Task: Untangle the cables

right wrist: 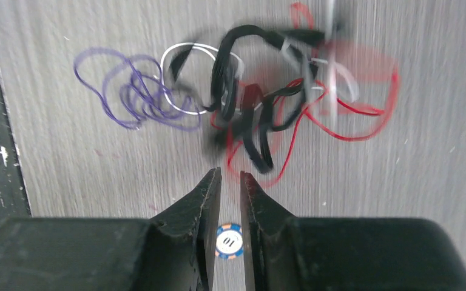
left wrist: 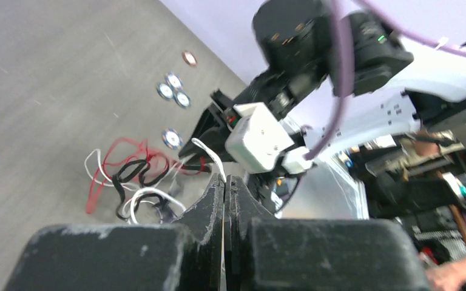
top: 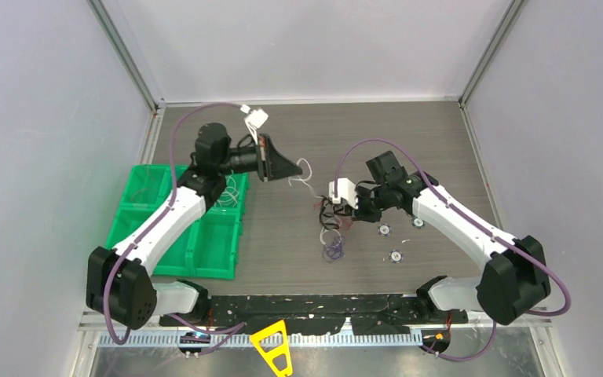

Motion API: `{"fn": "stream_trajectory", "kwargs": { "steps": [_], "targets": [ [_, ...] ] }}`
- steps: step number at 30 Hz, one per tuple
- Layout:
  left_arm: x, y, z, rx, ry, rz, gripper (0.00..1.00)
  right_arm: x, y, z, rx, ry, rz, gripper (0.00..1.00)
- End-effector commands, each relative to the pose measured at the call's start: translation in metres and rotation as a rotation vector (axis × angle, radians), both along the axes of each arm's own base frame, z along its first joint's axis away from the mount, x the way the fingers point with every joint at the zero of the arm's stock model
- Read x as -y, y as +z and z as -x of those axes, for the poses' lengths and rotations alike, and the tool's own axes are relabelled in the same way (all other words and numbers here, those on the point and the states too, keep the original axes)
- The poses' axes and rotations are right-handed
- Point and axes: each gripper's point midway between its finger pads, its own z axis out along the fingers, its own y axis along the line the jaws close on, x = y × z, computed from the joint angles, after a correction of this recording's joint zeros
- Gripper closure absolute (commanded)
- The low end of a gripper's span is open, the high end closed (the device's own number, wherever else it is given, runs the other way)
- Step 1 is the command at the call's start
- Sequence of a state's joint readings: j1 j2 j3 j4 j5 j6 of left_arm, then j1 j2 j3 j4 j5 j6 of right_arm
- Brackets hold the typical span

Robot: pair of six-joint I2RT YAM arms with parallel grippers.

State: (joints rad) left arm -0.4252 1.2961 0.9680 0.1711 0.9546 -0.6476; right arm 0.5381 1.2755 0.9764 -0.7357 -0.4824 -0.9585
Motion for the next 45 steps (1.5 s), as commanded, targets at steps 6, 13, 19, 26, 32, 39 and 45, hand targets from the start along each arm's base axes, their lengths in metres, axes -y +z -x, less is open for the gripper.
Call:
{"fn": "stream_trajectory", "kwargs": {
  "steps": [6,13,19,26,32,39,45],
  "targets": [
    [-0.043,0.120,-0.022,0.288,0.148,0.106,1.00,0.038,-0.038,-0.027,-0.046,-0.110,0.073,0.82],
    [-0.049,0.187,-0.010,0.413,0.170,0.174,1.00,0.047,-0.054,-0.040,-0.079,-0.204,0.102,0.78],
    [-0.049,0.206,-0.008,0.420,0.175,0.211,1.00,-0.009,0.026,-0.073,-0.149,-0.424,-0.280,0.20],
    [-0.048,0.224,-0.002,0.441,0.170,0.247,1.00,-0.074,0.115,-0.094,-0.261,-0.523,-0.795,0.02],
    [-0.046,0.231,0.003,0.456,0.152,0.249,1.00,-0.144,0.149,-0.084,-0.215,-0.389,-0.864,0.04],
    [-0.051,0.255,0.020,0.548,0.142,0.263,1.00,-0.182,0.105,-0.103,-0.209,-0.470,-0.768,0.17],
    [-0.076,0.323,0.047,0.740,0.265,0.334,1.00,-0.165,0.013,-0.107,-0.233,-0.560,-0.592,0.52]
  ]
}}
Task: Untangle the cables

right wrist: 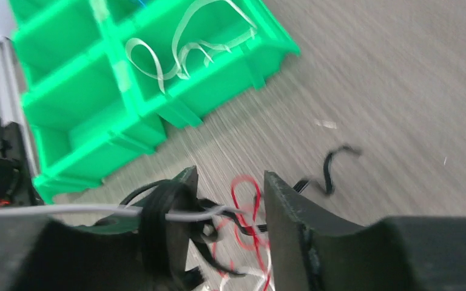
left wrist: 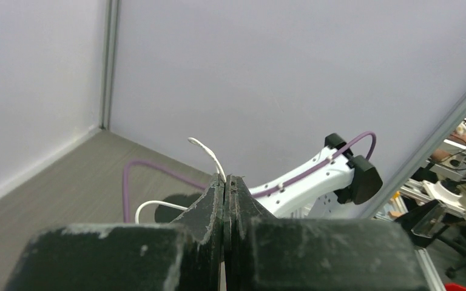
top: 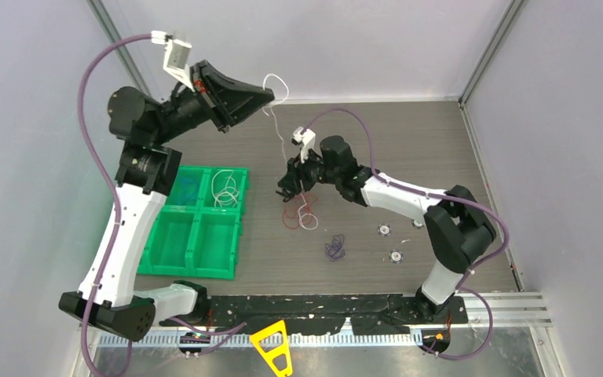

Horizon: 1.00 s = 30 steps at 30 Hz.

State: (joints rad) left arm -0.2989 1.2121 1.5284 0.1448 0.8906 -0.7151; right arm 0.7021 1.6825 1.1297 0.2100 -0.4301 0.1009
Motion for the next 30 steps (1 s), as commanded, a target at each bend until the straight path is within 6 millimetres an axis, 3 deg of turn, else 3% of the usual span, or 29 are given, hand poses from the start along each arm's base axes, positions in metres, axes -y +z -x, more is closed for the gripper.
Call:
{"fn": "stream_trajectory", "kwargs": {
  "steps": [1,6,11,15,18,22,26,30],
  "targets": [
    [-0.030,0.082,0.042,0.246,0.117,0.105,1.00,0.022,-0.051,-0.011,-0.033,-0.079,0.104,0.53],
    [-0.065,0.147,0.058,0.383,0.310,0.206,1.00,0.060,-0.099,-0.004,-0.106,-0.110,0.233,0.56],
    [-0.095,0.194,0.068,0.463,0.486,0.281,1.00,0.102,-0.118,-0.004,-0.186,-0.151,0.316,0.60],
    [-0.113,0.212,0.067,0.494,0.603,0.318,1.00,0.135,-0.134,-0.002,-0.265,-0.179,0.380,0.60],
    [-0.106,0.207,0.060,0.460,0.569,0.300,1.00,0.146,-0.138,0.002,-0.335,-0.180,0.373,0.58],
    [-0.089,0.172,0.037,0.378,0.502,0.231,1.00,0.142,-0.119,0.007,-0.324,-0.107,0.360,0.35],
    [-0.066,0.132,0.026,0.296,0.362,0.181,1.00,0.127,-0.056,0.020,-0.183,0.023,0.233,0.16],
    [-0.060,0.116,0.020,0.256,0.328,0.175,1.00,0.115,0.005,0.031,-0.024,0.095,0.125,0.05]
  ]
}}
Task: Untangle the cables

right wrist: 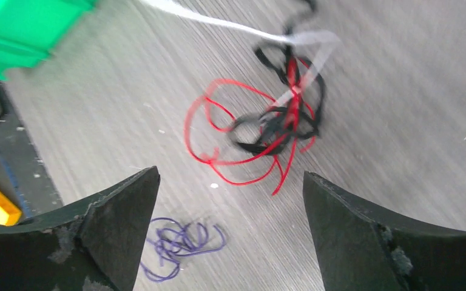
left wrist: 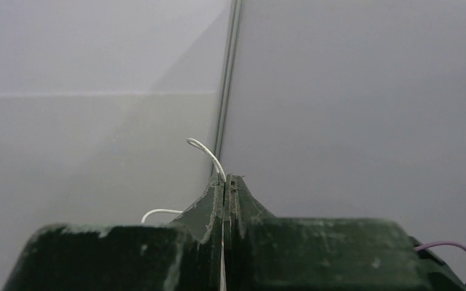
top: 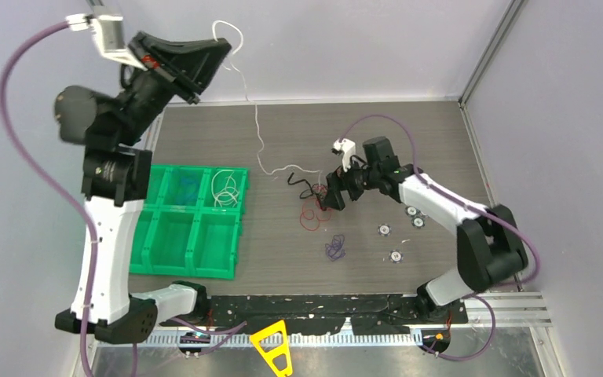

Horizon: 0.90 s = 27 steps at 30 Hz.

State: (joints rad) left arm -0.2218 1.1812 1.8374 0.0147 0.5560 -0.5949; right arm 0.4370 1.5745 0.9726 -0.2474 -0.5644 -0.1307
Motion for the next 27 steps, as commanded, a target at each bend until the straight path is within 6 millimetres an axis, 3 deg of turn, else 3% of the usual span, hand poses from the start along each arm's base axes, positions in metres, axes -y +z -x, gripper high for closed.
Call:
{"fn": "stream_trajectory", "kwargs": {
  "steps": [1,4,7,10,13,15,23,27],
  "targets": [
    [0.009,-0.004,0.008,0.012,-0.078,-0.011,1.00,-0.028,0.105,0.008,0.271,0.170,-0.192,0.04],
    [0.008,0.003,0.009,0.031,-0.072,-0.016,1.00,-0.040,0.134,0.015,0.368,0.227,-0.208,0.02],
    [0.007,0.009,0.008,0.042,-0.065,-0.017,1.00,-0.059,0.138,0.015,0.428,0.257,-0.174,0.02],
    [0.007,0.013,0.009,0.049,-0.062,-0.015,1.00,-0.068,0.134,-0.007,0.525,0.209,-0.088,0.02],
    [0.006,0.017,0.012,0.060,-0.056,-0.020,1.00,-0.065,0.123,-0.040,0.570,0.111,0.003,0.06],
    [0.005,0.019,0.015,0.070,-0.053,-0.026,1.00,-0.062,0.124,-0.049,0.593,0.093,0.033,0.09],
    [0.005,0.029,0.025,0.105,-0.065,-0.021,1.00,-0.043,0.109,-0.033,0.572,0.163,0.038,0.23],
    [0.005,0.032,0.028,0.112,-0.072,-0.018,1.00,-0.036,0.111,-0.056,0.645,0.109,0.091,0.23]
  ]
}}
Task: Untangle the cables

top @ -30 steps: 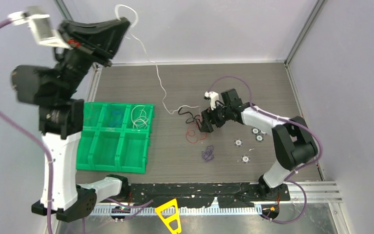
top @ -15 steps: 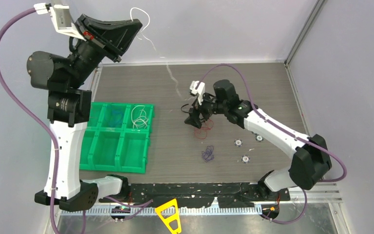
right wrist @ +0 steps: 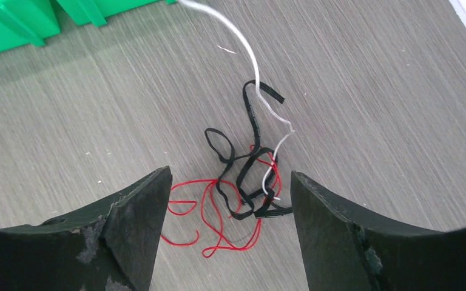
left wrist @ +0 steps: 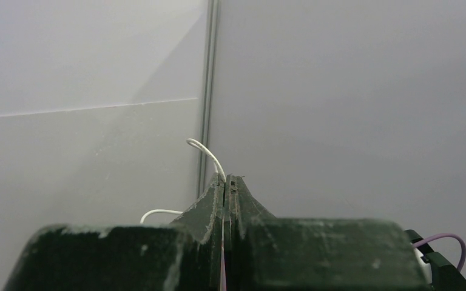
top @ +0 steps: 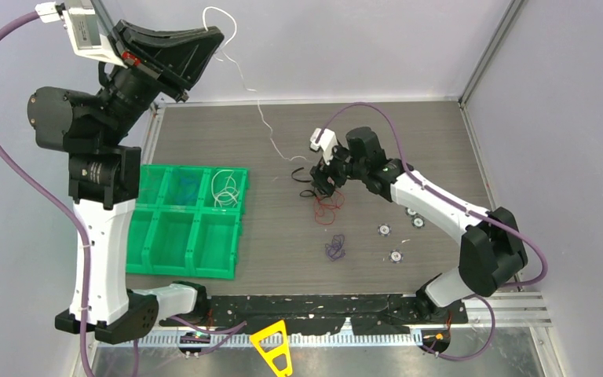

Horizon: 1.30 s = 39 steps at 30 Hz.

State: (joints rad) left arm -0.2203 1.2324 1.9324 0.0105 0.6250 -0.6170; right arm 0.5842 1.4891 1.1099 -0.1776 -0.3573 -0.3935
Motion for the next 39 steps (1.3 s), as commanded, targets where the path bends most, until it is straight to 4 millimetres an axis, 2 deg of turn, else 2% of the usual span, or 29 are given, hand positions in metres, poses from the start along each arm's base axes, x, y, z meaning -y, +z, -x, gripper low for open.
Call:
{"fn": "stream_trajectory", "kwargs": {
  "steps": [1,2,3,4,7,9,11,12,14,15,16,17,18,19,20,21,22,24,26,27,28,29,30,31,32,33,34,38,39],
  "targets": [
    [-0.003,0.019,0.020,0.080,-0.009,0.008,1.00,0.005,0.015,-0.031,0.136,-0.054,0.023,0.26],
    [-0.003,0.020,0.019,0.079,-0.008,0.007,1.00,0.005,0.022,-0.040,0.150,-0.072,0.022,0.26],
    [-0.003,0.021,0.021,0.081,-0.008,0.007,1.00,0.005,0.013,-0.047,0.132,-0.083,0.038,0.27],
    [-0.003,0.021,0.021,0.080,-0.008,0.006,1.00,0.005,0.019,-0.056,0.145,-0.092,0.030,0.27],
    [-0.004,0.020,0.020,0.077,-0.005,0.007,1.00,-0.004,0.015,-0.072,0.161,-0.084,0.023,0.28],
    [-0.004,0.019,0.019,0.073,0.000,0.008,1.00,-0.010,0.013,-0.079,0.174,-0.077,0.005,0.38],
    [-0.005,0.018,0.019,0.074,0.007,0.007,1.00,-0.014,0.019,-0.087,0.208,-0.088,-0.021,0.55],
    [-0.005,0.016,0.018,0.070,0.010,0.004,1.00,-0.014,0.022,-0.091,0.225,-0.095,-0.028,0.73],
    [-0.006,0.010,0.016,0.056,0.025,-0.002,1.00,-0.006,0.034,-0.098,0.249,-0.115,-0.034,0.92],
    [-0.007,0.004,0.012,0.045,0.039,-0.007,1.00,0.000,0.049,-0.104,0.266,-0.133,-0.051,0.93],
    [-0.008,-0.007,0.007,0.015,0.058,-0.017,1.00,0.006,0.064,-0.100,0.253,-0.130,-0.062,0.94],
    [-0.009,-0.022,-0.001,-0.019,0.081,-0.033,1.00,0.013,0.102,-0.105,0.275,-0.153,-0.115,0.94],
    [-0.010,-0.039,-0.010,-0.056,0.103,-0.049,1.00,0.016,0.120,-0.086,0.227,-0.109,-0.134,0.95],
    [-0.011,-0.055,-0.016,-0.083,0.119,-0.066,1.00,0.022,0.164,-0.080,0.250,-0.112,-0.198,0.95],
    [-0.011,-0.072,-0.022,-0.111,0.127,-0.085,1.00,0.025,0.196,-0.054,0.241,-0.081,-0.260,0.95],
    [-0.011,-0.086,-0.025,-0.128,0.132,-0.102,1.00,0.030,0.223,-0.042,0.269,-0.070,-0.297,0.95],
    [-0.010,-0.106,-0.032,-0.158,0.130,-0.123,1.00,0.033,0.236,-0.023,0.242,-0.051,-0.321,0.95],
    [-0.008,-0.126,-0.036,-0.183,0.125,-0.141,1.00,0.039,0.255,-0.007,0.212,-0.039,-0.365,0.95],
    [-0.007,-0.136,-0.038,-0.197,0.122,-0.144,1.00,0.040,0.248,-0.001,0.194,-0.020,-0.356,0.95],
    [-0.007,-0.137,-0.038,-0.194,0.118,-0.144,1.00,0.041,0.231,0.000,0.161,-0.012,-0.325,0.90],
    [-0.007,-0.134,-0.037,-0.186,0.114,-0.143,1.00,0.041,0.211,-0.001,0.159,0.011,-0.273,0.81],
    [-0.008,-0.128,-0.035,-0.177,0.112,-0.138,1.00,0.042,0.193,-0.002,0.133,0.019,-0.235,0.60],
    [-0.009,-0.118,-0.032,-0.153,0.110,-0.130,1.00,0.043,0.162,-0.005,0.119,0.039,-0.173,0.47],
    [-0.009,-0.105,-0.027,-0.117,0.102,-0.126,1.00,0.043,0.147,-0.010,0.123,0.040,-0.147,0.30],
    [-0.009,-0.095,-0.022,-0.091,0.094,-0.128,1.00,0.046,0.111,-0.010,0.101,0.060,-0.094,0.25],
    [-0.009,-0.083,-0.017,-0.066,0.089,-0.129,1.00,0.044,0.106,-0.015,0.166,0.088,-0.082,0.17],
    [-0.009,-0.070,-0.010,-0.032,0.087,-0.126,1.00,0.046,0.078,-0.011,0.142,0.105,-0.056,0.14],
    [-0.007,-0.038,0.005,0.003,0.046,-0.114,1.00,0.042,0.036,-0.024,0.171,0.171,0.025,0.07],
    [-0.006,-0.033,0.007,0.009,0.032,-0.106,1.00,0.040,0.036,-0.030,0.212,0.179,0.034,0.07]
  ]
}}
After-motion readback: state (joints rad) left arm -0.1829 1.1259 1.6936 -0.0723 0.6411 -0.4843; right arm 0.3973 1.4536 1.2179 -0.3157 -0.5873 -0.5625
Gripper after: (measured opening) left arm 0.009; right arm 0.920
